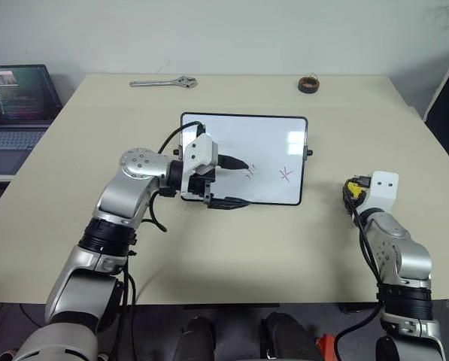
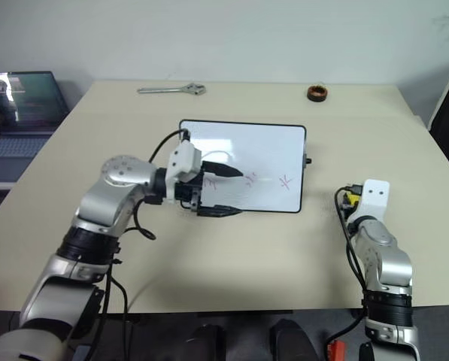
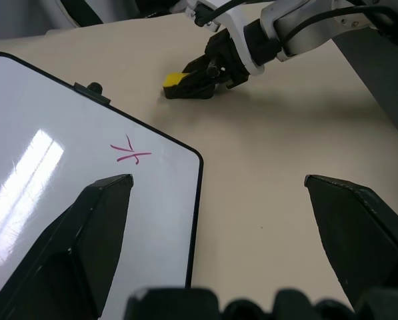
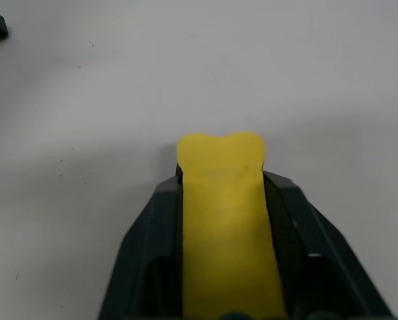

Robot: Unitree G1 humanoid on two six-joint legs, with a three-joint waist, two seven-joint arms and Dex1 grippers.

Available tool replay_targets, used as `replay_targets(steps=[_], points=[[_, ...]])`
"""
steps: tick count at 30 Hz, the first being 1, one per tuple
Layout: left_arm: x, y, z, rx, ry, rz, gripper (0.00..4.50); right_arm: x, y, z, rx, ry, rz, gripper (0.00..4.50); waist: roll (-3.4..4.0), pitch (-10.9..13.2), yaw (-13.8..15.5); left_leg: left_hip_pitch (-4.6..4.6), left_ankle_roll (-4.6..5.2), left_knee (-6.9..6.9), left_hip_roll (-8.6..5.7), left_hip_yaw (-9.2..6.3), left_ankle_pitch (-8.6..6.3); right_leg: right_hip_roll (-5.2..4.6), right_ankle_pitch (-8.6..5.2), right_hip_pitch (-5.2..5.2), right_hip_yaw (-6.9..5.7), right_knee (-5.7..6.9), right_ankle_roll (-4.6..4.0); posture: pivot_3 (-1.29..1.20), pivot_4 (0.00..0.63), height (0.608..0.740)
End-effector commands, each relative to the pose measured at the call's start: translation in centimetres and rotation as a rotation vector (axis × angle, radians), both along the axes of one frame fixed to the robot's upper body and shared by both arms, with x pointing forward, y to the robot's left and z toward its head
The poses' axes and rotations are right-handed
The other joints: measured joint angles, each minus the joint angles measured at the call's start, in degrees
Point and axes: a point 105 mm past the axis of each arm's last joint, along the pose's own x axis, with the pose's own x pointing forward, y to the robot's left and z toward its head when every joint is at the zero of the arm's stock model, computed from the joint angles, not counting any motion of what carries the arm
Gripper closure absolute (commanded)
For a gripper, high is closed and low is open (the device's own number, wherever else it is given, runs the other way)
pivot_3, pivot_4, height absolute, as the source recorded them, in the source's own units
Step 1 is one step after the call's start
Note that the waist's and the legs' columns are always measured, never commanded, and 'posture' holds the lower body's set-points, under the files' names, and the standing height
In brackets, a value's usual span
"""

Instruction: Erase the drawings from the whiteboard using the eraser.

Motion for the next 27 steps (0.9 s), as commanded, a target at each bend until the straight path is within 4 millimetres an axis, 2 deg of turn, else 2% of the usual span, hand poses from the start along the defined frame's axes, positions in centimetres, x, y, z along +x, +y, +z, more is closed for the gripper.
replay_targets(steps=[1, 3, 6, 8, 11, 13, 15, 17, 19, 24, 27], points=[[-0.1, 0.8, 1.1, -0.017, -0.044, 0.031, 0.00, 0.0, -0.4, 1.2, -0.021, -0.050, -0.010, 3.32, 0.00, 0.0, 0.0, 0.00, 0.00, 0.00, 0.00, 0.00, 0.00, 0.00, 0.00, 0.00, 0.00, 0.00, 0.00, 0.00, 0.150, 0.740], [0.1, 1.5, 1.0, -0.032, -0.033, 0.077, 0.00, -0.1, -0.2, 1.8, -0.038, -0.069, 0.003, 3.32, 0.00, 0.0, -0.1, 0.01, 0.00, 0.00, 0.00, 0.00, 0.00, 0.00, 0.00, 0.00, 0.01, 0.00, 0.00, 0.00, 0.150, 0.740], [0.9, 3.2, 1.0, -0.082, -0.032, 0.227, 0.00, -0.8, 1.3, 3.6, -0.071, -0.137, 0.104, 3.32, 0.03, 0.0, -0.1, 0.00, 0.00, -0.01, 0.02, -0.03, 0.00, -0.02, 0.00, -0.01, 0.03, 0.01, 0.00, 0.00, 0.150, 0.740], [0.7, 3.9, 0.6, -0.099, 0.001, 0.276, 0.00, -1.4, 2.3, 4.2, -0.072, -0.160, 0.168, 3.32, 0.03, 0.0, -0.1, 0.00, 0.00, -0.01, 0.04, -0.04, 0.00, -0.05, 0.00, -0.01, 0.03, 0.00, 0.00, 0.00, 0.150, 0.740], [-0.1, 5.0, -0.8, -0.087, 0.027, 0.353, 0.00, -3.2, 5.2, 5.4, -0.135, -0.206, 0.345, 3.32, 0.04, 0.0, -0.1, -0.01, 0.00, -0.01, 0.07, -0.08, 0.00, -0.06, 0.00, 0.00, 0.01, 0.00, 0.00, 0.00, 0.150, 0.740], [-0.7, 5.1, -1.2, -0.092, 0.031, 0.380, 0.00, -4.0, 7.3, 6.2, -0.205, -0.241, 0.460, 3.32, 0.03, 0.0, -0.1, 0.00, 0.00, -0.01, 0.10, -0.09, 0.00, -0.09, -0.01, 0.02, 0.02, -0.02, 0.01, 0.00, 0.150, 0.740], [-1.0, 4.8, -1.3, -0.101, 0.033, 0.386, 0.00, -4.2, 8.4, 6.6, -0.261, -0.261, 0.521, 3.32, 0.03, 0.0, 0.0, 0.01, 0.00, 0.04, 0.08, -0.11, 0.00, -0.09, 0.00, 0.03, 0.00, 0.00, 0.01, 0.00, 0.150, 0.740], [-1.2, 4.4, -1.5, -0.106, 0.036, 0.384, 0.00, -4.0, 10.1, 7.1, -0.355, -0.285, 0.605, 3.32, 0.03, 0.0, 0.1, 0.04, -0.01, 0.08, 0.03, -0.16, 0.01, -0.08, 0.00, 0.09, -0.06, 0.02, 0.01, 0.00, 0.150, 0.740], [-1.4, 4.2, -1.7, -0.107, 0.040, 0.379, 0.00, -3.4, 11.1, 7.3, -0.414, -0.301, 0.638, 3.32, 0.02, 0.0, 0.1, 0.10, -0.01, 0.10, 0.00, -0.15, 0.01, -0.07, 0.00, 0.14, -0.06, 0.03, 0.02, 0.00, 0.150, 0.740], [-1.5, 4.2, -2.5, -0.066, 0.032, 0.365, 0.00, 0.2, 11.7, 7.6, -0.487, -0.322, 0.611, 3.32, 0.02, 0.0, 0.0, 0.11, -0.01, 0.09, 0.02, -0.12, 0.01, -0.07, 0.01, 0.13, -0.05, 0.02, 0.00, 0.00, 0.150, 0.740], [-1.4, 4.0, -2.5, -0.079, 0.033, 0.359, 0.00, 1.4, 11.9, 7.5, -0.523, -0.320, 0.620, 3.32, 0.02, 0.0, 0.1, 0.07, -0.01, 0.07, 0.02, -0.13, 0.01, -0.08, 0.01, 0.11, -0.07, -0.01, 0.00, 0.00, 0.150, 0.740]])
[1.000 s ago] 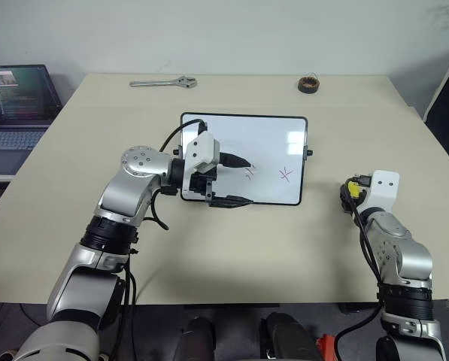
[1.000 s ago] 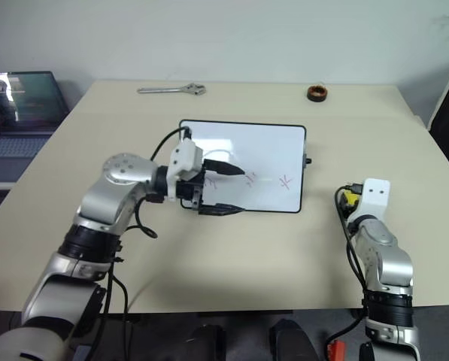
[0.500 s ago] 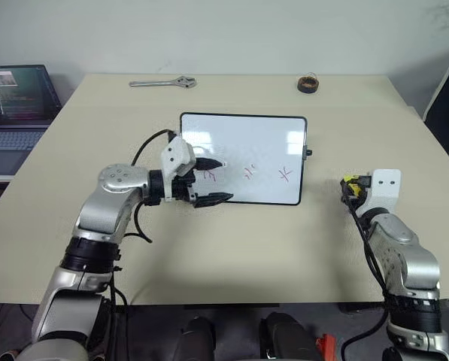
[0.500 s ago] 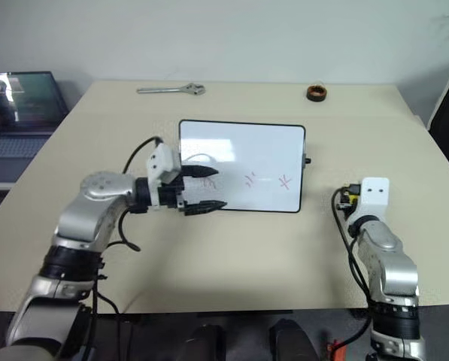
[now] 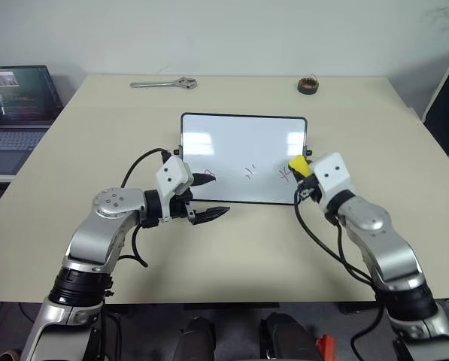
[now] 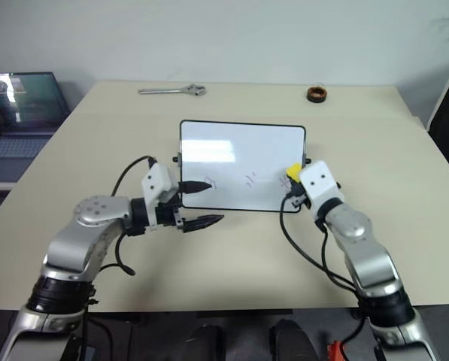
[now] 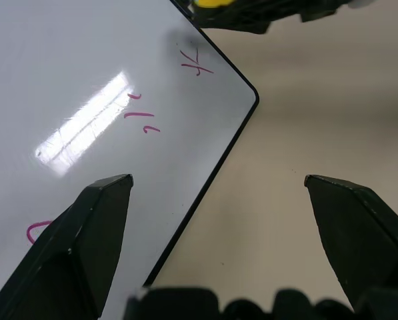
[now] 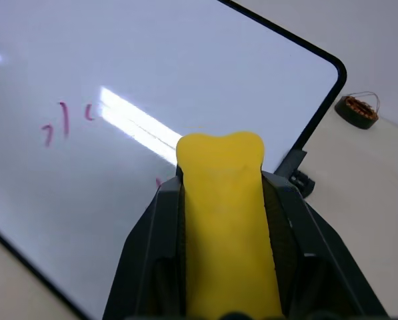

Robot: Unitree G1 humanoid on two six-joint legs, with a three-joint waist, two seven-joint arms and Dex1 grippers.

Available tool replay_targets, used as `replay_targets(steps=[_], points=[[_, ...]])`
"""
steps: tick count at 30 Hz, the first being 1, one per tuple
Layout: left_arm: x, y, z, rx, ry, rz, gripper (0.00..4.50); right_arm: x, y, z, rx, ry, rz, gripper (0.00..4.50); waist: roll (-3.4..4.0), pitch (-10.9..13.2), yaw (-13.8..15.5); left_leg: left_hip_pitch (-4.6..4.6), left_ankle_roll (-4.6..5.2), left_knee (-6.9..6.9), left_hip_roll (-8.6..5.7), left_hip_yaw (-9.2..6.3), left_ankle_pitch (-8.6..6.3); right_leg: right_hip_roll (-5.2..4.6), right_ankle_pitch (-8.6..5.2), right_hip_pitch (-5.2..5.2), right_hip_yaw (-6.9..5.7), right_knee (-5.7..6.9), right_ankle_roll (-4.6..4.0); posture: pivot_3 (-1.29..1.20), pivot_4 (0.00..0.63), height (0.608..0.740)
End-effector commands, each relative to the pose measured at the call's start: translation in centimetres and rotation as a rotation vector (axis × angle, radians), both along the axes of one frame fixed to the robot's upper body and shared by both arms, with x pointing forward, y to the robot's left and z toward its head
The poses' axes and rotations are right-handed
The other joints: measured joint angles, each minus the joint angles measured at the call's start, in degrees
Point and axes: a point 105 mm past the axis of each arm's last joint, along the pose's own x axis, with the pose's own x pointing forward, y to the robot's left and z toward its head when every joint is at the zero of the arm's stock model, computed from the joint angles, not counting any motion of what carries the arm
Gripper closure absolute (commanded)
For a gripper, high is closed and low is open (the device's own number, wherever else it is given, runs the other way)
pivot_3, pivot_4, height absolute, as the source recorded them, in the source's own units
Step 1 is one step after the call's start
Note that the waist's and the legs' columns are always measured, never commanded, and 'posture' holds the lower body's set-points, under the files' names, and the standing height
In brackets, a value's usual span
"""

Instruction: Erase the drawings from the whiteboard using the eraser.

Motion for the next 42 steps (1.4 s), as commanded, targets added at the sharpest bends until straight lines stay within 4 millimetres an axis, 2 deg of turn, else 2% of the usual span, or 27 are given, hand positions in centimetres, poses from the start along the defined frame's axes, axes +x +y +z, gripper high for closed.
replay_targets(steps=[1, 4, 9, 12, 15, 17, 19, 23, 25, 28, 33, 38, 42], points=[[-0.1, -0.4, 0.6, -0.010, -0.035, -0.022, 0.00, 0.8, 0.5, 0.7, -0.045, -0.056, 0.024, 3.32, 0.00, 0.0, 0.0, -0.02, 0.00, -0.01, 0.00, 0.00, 0.00, -0.01, 0.00, -0.01, 0.00, -0.02, 0.00, 0.00, 0.150, 0.740], [-0.3, -0.8, 0.4, -0.013, -0.031, -0.038, 0.00, 0.9, 1.2, -0.4, -0.107, -0.024, 0.069, 3.32, 0.00, 0.0, 0.2, -0.07, 0.00, -0.01, 0.01, 0.00, -0.01, -0.03, 0.00, -0.03, 0.00, -0.05, 0.00, 0.00, 0.150, 0.740], [-0.4, -0.7, 0.3, -0.009, -0.029, -0.040, 0.00, -0.4, 1.5, -3.7, -0.218, 0.116, 0.144, 3.32, -0.01, 0.0, 0.2, 0.02, 0.00, 0.01, 0.01, 0.00, 0.00, -0.03, 0.00, 0.01, 0.01, 0.03, 0.00, 0.00, 0.150, 0.740], [-0.4, -0.7, 0.3, -0.009, -0.026, -0.041, 0.00, -0.2, 1.0, -3.3, -0.244, 0.089, 0.115, 3.32, -0.01, 0.0, 0.1, 0.09, 0.00, 0.03, 0.02, -0.02, 0.00, -0.03, 0.00, 0.08, 0.01, 0.05, -0.01, 0.00, 0.150, 0.740], [-0.5, -0.8, 0.3, -0.009, -0.024, -0.046, 0.00, 1.3, -0.5, -1.1, -0.239, -0.018, -0.015, 3.32, -0.01, 0.0, 0.1, 0.22, 0.00, 0.04, 0.01, -0.04, 0.00, -0.03, 0.00, 0.21, -0.01, 0.06, -0.01, 0.00, 0.150, 0.740], [-0.5, -0.9, 0.3, -0.010, -0.023, -0.048, 0.00, 1.8, -1.1, -0.4, -0.231, -0.044, -0.054, 3.32, -0.01, 0.0, 0.1, 0.26, 0.00, 0.05, 0.01, -0.02, 0.00, -0.03, 0.01, 0.24, 0.01, 0.07, -0.01, 0.00, 0.150, 0.740], [-0.6, -1.0, 0.3, -0.012, -0.021, -0.051, 0.00, 1.6, -0.8, -1.0, -0.244, -0.011, -0.024, 3.32, -0.02, 0.0, 0.2, 0.26, -0.01, 0.08, 0.00, -0.03, 0.01, -0.03, 0.02, 0.27, -0.01, 0.07, -0.01, 0.00, 0.150, 0.740], [-0.7, -1.2, 0.2, -0.011, -0.018, -0.054, 0.00, -0.2, 0.4, -4.2, -0.330, 0.132, 0.124, 3.32, -0.05, 0.0, 0.2, 0.25, 0.00, 0.05, 0.01, -0.05, 0.00, -0.03, 0.01, 0.27, -0.02, 0.02, -0.01, 0.00, 0.150, 0.740], [-0.7, -1.2, 0.3, -0.013, -0.017, -0.056, 0.00, -0.8, 0.7, -4.7, -0.348, 0.160, 0.156, 3.32, -0.08, 0.0, 0.2, 0.26, 0.00, 0.05, 0.01, -0.05, 0.00, -0.03, 0.01, 0.29, -0.02, 0.01, -0.01, 0.00, 0.150, 0.740], [-0.7, -1.3, 0.4, -0.013, -0.018, -0.057, 0.00, -0.7, 0.6, -4.4, -0.366, 0.148, 0.143, 3.32, -0.08, 0.0, -0.1, 0.34, 0.00, 0.07, 0.02, -0.03, 0.00, -0.03, 0.02, 0.32, 0.02, 0.05, -0.01, 0.00, 0.150, 0.740], [-0.7, -1.2, 0.4, -0.007, -0.016, -0.058, 0.00, 1.4, -1.4, -1.2, -0.329, 0.013, -0.039, 3.32, -0.08, 0.0, -0.1, 0.41, 0.00, 0.07, 0.04, -0.03, 0.01, -0.02, 0.04, 0.35, 0.02, 0.10, -0.05, 0.00, 0.150, 0.740], [-0.7, -1.0, 0.4, -0.004, -0.016, -0.056, 0.00, 0.8, -1.5, -2.6, -0.326, 0.094, -0.015, 3.33, -0.09, -0.1, 0.1, 0.38, -0.01, 0.06, 0.02, -0.05, 0.01, -0.03, 0.04, 0.36, -0.01, 0.07, -0.04, 0.00, 0.150, 0.740], [-0.7, -1.0, 0.3, -0.005, -0.016, -0.053, 0.00, -0.7, -0.5, -4.7, -0.344, 0.212, 0.091, 3.33, -0.12, -0.1, 0.2, 0.38, -0.01, 0.06, 0.02, -0.06, 0.01, -0.03, 0.04, 0.37, -0.02, 0.06, -0.04, 0.00, 0.150, 0.740]])
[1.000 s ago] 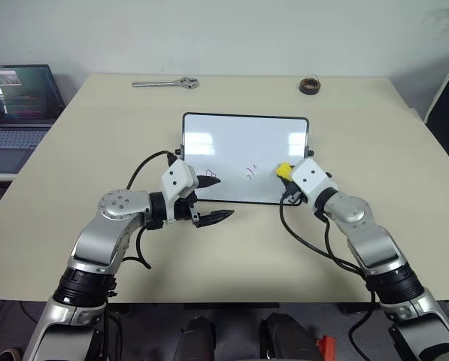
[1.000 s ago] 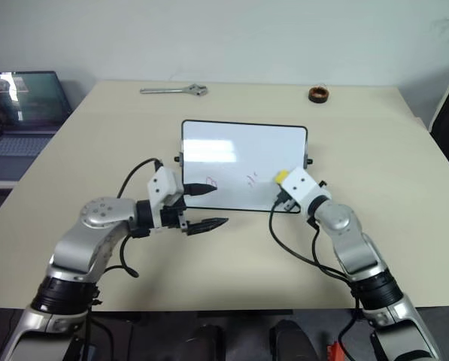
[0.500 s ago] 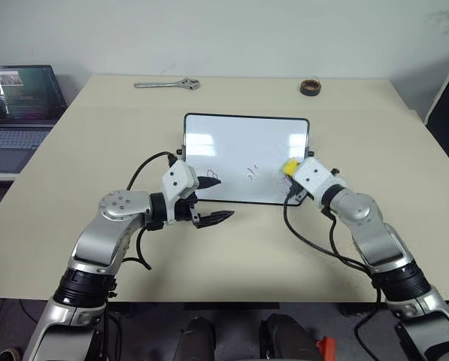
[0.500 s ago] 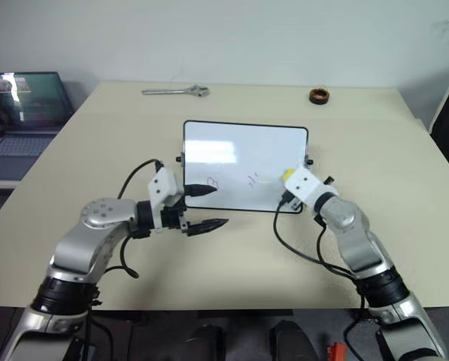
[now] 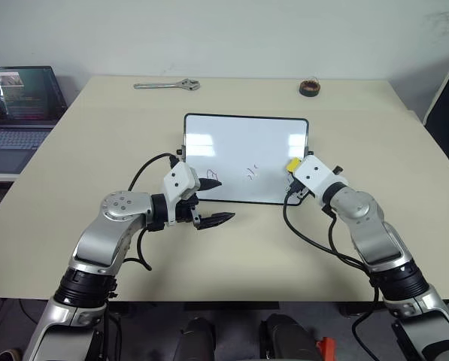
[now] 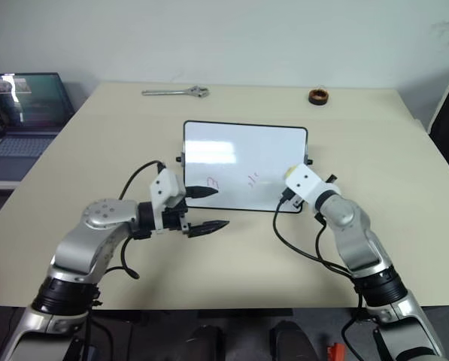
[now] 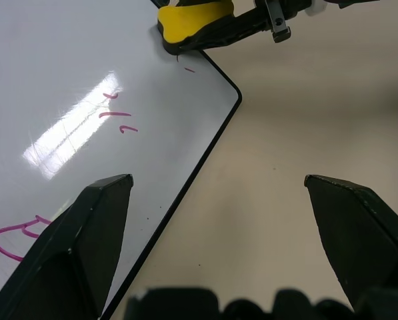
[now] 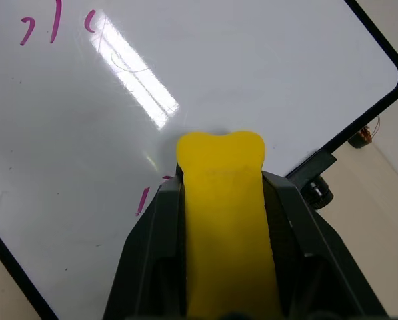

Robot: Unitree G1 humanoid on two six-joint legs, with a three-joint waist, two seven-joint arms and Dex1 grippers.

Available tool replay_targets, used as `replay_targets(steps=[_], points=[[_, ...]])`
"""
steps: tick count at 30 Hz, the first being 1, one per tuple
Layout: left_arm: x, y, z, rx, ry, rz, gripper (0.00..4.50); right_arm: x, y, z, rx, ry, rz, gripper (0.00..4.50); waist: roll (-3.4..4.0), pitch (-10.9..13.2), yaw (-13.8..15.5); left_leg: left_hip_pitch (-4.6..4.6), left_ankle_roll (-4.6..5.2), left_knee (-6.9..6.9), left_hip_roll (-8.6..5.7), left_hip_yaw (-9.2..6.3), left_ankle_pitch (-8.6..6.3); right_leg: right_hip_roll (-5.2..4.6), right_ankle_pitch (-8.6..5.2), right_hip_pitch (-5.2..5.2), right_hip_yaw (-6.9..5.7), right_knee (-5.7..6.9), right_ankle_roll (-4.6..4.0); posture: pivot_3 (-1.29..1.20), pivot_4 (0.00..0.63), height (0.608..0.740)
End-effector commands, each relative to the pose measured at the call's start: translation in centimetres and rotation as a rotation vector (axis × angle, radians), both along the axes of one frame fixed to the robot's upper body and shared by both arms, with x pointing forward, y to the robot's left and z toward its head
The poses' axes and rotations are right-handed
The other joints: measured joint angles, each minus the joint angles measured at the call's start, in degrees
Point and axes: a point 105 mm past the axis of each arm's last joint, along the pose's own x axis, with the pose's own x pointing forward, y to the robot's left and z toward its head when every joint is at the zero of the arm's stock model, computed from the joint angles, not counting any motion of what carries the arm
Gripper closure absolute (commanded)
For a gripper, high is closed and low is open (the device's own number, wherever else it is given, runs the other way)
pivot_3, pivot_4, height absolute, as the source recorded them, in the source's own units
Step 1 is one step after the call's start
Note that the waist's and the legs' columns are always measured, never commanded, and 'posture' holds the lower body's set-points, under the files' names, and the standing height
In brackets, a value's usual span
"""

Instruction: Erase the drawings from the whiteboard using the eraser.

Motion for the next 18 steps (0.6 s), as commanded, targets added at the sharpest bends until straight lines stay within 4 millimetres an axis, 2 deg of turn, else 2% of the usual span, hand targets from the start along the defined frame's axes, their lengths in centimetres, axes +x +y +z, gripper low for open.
replay_targets(steps=[1, 4, 8, 11, 13, 18], points=[[-0.4, -0.2, 1.0, -0.011, -0.039, -0.022, 0.00, -1.3, 0.2, -2.8, -0.011, 0.159, 0.039, 3.33, -0.01, 0.0, 0.0, 0.01, 0.00, 0.00, 0.00, 0.00, 0.00, 0.00, 0.00, 0.00, 0.01, 0.00, 0.00, 0.00, 0.150, 0.740], [-0.4, -0.2, 1.0, -0.011, -0.038, -0.020, 0.00, -1.8, 0.6, -3.1, -0.023, 0.184, 0.063, 3.33, -0.02, 0.0, -0.2, 0.04, 0.00, 0.00, 0.02, 0.00, 0.00, 0.00, 0.00, 0.02, 0.01, 0.00, 0.00, 0.00, 0.150, 0.740], [-0.7, 0.3, 0.8, 0.005, -0.027, -0.020, 0.00, 1.0, -0.9, 1.7, 0.007, -0.100, -0.089, 3.33, -0.02, 0.0, -0.7, 0.09, 0.00, 0.00, 0.06, 0.05, 0.00, 0.00, 0.00, 0.01, 0.07, 0.02, 0.00, 0.00, 0.150, 0.740], [-0.8, 0.7, 0.7, 0.013, -0.024, -0.014, 0.00, 1.6, -1.3, 2.7, 0.017, -0.155, -0.112, 3.33, -0.03, 0.0, -0.4, 0.07, 0.00, 0.00, 0.04, 0.04, 0.01, 0.01, 0.00, -0.02, 0.06, 0.06, 0.00, 0.00, 0.150, 0.740], [-0.7, 0.9, 0.7, 0.014, -0.023, -0.007, 0.00, 1.4, -1.1, 2.2, 0.012, -0.129, -0.092, 3.33, -0.03, 0.0, -0.2, 0.04, 0.00, -0.02, 0.03, 0.03, 0.00, 0.00, 0.00, -0.02, 0.04, 0.01, -0.01, 0.00, 0.150, 0.740], [-0.8, 1.4, 0.6, 0.010, -0.018, 0.018, 0.00, -0.7, 0.8, -1.7, -0.029, 0.068, 0.055, 3.33, -0.04, 0.0, -0.1, -0.10, 0.00, -0.05, 0.03, 0.01, -0.02, -0.02, 0.00, -0.07, 0.01, -0.13, -0.01, 0.00, 0.150, 0.740]])
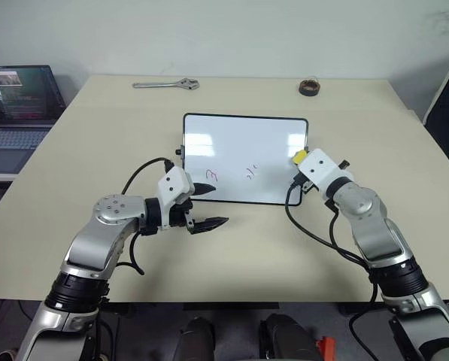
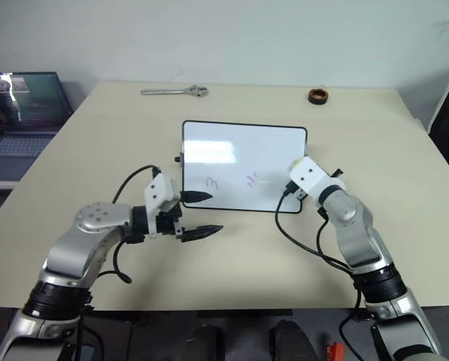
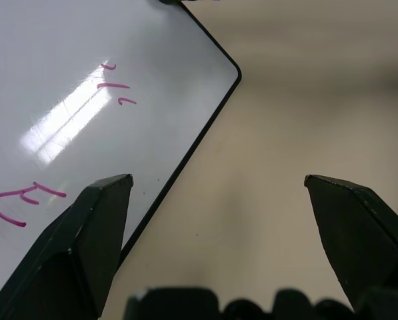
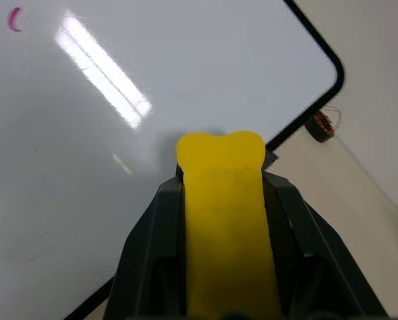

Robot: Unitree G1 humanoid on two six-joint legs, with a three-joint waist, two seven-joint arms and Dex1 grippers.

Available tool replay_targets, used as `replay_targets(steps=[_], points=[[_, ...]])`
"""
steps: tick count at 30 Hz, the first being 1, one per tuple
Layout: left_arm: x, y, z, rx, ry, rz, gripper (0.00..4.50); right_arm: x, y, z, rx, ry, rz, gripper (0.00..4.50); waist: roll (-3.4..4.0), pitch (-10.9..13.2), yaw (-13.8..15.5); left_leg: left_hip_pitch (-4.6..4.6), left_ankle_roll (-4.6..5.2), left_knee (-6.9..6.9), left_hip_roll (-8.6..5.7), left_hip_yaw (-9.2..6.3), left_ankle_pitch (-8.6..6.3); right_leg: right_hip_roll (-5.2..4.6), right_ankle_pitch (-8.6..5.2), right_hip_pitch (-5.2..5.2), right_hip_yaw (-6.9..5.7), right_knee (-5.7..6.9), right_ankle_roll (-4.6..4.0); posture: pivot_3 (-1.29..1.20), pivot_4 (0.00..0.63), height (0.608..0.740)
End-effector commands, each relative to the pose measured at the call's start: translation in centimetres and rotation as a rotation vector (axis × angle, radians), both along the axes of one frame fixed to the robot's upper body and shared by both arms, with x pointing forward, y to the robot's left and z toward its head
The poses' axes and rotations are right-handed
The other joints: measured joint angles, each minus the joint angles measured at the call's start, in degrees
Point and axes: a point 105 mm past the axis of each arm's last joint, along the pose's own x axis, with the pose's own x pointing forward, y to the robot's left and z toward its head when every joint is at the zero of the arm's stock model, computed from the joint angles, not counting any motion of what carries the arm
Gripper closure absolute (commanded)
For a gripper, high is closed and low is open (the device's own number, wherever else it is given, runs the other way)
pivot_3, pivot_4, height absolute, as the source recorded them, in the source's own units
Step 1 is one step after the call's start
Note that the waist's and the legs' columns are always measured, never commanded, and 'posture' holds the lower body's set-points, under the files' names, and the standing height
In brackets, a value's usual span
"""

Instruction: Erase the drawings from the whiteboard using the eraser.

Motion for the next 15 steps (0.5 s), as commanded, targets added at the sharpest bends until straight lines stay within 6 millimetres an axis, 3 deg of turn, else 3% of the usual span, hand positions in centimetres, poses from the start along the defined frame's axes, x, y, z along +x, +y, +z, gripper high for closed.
replay_targets(steps=[1, 3, 9, 15], points=[[-0.4, 0.3, 1.2, -0.017, -0.044, 0.000, 0.00, -1.6, 1.1, -3.1, -0.032, 0.162, 0.094, 3.33, 0.00, 0.0, -0.1, 0.01, 0.00, 0.00, 0.00, 0.01, 0.00, 0.00, 0.00, 0.00, 0.01, 0.00, 0.00, 0.00, 0.150, 0.740], [-0.4, 0.7, 1.1, -0.013, -0.042, 0.015, 0.00, -2.0, 1.5, -3.4, -0.006, 0.187, 0.113, 3.33, 0.00, 0.0, -0.2, 0.06, 0.00, 0.00, 0.01, 0.01, 0.00, -0.01, 0.00, 0.02, 0.02, 0.02, 0.00, 0.00, 0.150, 0.740], [0.3, 2.5, 2.1, -0.083, -0.081, 0.111, 0.00, -1.1, 1.7, -0.1, 0.126, 0.073, 0.111, 3.33, -0.01, 0.0, -0.3, 0.13, 0.01, 0.01, 0.05, -0.01, 0.01, 0.02, 0.00, 0.02, 0.01, 0.11, 0.01, 0.00, 0.150, 0.740], [0.8, 6.2, 3.1, -0.185, -0.106, 0.316, 0.00, -4.4, 3.1, 1.8, 0.356, 0.103, 0.283, 3.33, 0.00, 0.0, -0.2, -0.14, -0.01, -0.03, 0.08, -0.06, -0.01, -0.04, 0.00, -0.12, -0.04, -0.02, -0.01, 0.00, 0.150, 0.740]])
